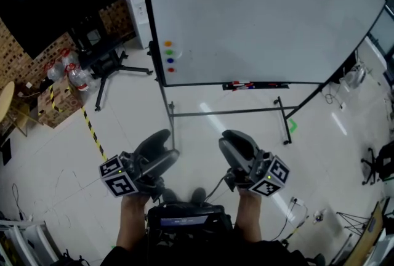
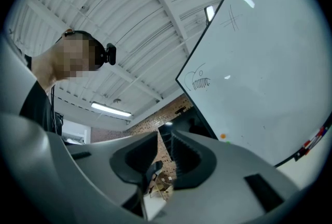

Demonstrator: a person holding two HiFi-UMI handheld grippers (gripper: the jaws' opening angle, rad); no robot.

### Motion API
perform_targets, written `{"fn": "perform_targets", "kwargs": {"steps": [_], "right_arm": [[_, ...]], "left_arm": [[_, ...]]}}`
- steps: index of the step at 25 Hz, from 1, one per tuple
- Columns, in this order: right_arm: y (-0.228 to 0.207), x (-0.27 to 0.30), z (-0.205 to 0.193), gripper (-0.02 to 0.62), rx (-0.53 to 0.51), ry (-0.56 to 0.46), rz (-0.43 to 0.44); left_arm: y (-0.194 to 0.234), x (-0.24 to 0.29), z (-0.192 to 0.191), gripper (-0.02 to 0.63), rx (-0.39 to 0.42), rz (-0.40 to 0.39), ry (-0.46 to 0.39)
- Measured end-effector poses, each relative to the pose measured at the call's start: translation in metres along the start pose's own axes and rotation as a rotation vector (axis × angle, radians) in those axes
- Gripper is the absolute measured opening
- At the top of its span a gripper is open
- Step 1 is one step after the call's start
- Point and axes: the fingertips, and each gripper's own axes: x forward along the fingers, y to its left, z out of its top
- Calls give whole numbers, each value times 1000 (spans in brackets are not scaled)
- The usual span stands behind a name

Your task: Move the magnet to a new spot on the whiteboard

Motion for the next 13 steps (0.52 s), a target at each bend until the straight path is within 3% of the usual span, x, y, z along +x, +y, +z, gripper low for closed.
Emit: {"fn": "perform_targets", "kwargs": {"steps": [13], "right_arm": [[16, 53, -34, 110, -3, 56, -8]], "left_arm": [[20, -44, 31, 354, -21, -12, -26]]}}
